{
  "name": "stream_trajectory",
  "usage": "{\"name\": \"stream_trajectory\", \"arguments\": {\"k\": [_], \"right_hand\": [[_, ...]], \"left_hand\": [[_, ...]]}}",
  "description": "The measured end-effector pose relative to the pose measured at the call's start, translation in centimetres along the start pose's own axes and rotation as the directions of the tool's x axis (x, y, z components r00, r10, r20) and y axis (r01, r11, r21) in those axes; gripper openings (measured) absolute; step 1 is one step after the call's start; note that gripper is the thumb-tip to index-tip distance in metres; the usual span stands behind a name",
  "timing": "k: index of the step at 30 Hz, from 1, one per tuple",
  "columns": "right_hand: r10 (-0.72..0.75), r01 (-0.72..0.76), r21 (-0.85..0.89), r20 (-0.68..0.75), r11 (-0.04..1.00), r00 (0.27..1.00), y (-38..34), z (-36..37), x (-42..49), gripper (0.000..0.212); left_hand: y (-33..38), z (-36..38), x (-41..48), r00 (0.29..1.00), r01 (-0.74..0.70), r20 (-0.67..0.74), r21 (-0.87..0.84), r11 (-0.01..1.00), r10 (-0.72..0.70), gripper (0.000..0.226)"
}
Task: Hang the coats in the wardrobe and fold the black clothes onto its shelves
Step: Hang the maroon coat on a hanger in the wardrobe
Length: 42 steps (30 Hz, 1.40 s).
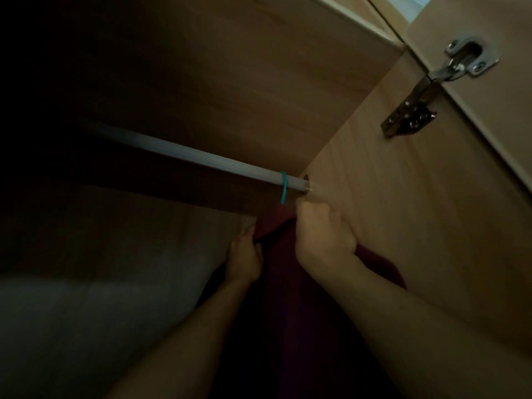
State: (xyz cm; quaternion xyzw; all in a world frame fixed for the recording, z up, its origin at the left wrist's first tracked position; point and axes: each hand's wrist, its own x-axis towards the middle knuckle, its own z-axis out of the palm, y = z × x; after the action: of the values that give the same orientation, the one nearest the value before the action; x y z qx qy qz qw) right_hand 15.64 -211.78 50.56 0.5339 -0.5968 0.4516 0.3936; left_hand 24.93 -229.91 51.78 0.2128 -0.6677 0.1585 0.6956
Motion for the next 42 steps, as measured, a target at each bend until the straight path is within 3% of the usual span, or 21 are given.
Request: {"name": "stream_trajectory", "arguments": {"k": [5,11,19,24,32,36,42], "right_hand": [[-0.085,0.081,-0.168,-0.023,0.983,0.996,0.0,-1.6,-2.1,0.032],[-0.155,0.16,-0.295,0.041,0.942,0.987,1.2,-3.3,-5.7,0.075],[-0.115,0.111,0.097,0.046,0.989,0.992,1.3,-6.0,-15.5,0.071],[-0.075,0.037,0.286,0.124,0.957,0.989,1.4,-7.6,-20.9,0.071],[-0.021,-0.071,0.374,0.237,0.925,0.971,0.6,-13.2,-30.6,0.068],[0.026,-0.131,0.367,0.277,0.921,0.961,0.0,-17.4,-36.1,0.067],[0.064,-0.162,0.248,0.36,0.955,0.931,0.9,-25.7,-44.6,0.065]], "left_hand": [[1.5,-2.0,-2.0,0.99,0.001,0.144,-0.043,0.999,0.006,0.055],[4.0,-5.0,-5.8,0.965,0.099,0.241,0.007,0.995,-0.098,0.059],[11.8,-10.6,-15.6,0.962,0.18,0.204,0.033,0.983,-0.183,0.053],[15.7,-14.4,-21.6,0.905,0.323,0.264,0.082,0.943,-0.333,0.052],[22.3,-23.2,-27.7,0.813,0.515,0.274,0.077,0.854,-0.515,0.045],[25.4,-27.5,-31.8,0.794,0.532,0.329,0.031,0.846,-0.512,0.043],[30.7,-31.2,-39.9,0.691,0.649,0.488,-0.096,0.754,-0.533,0.043]]}}
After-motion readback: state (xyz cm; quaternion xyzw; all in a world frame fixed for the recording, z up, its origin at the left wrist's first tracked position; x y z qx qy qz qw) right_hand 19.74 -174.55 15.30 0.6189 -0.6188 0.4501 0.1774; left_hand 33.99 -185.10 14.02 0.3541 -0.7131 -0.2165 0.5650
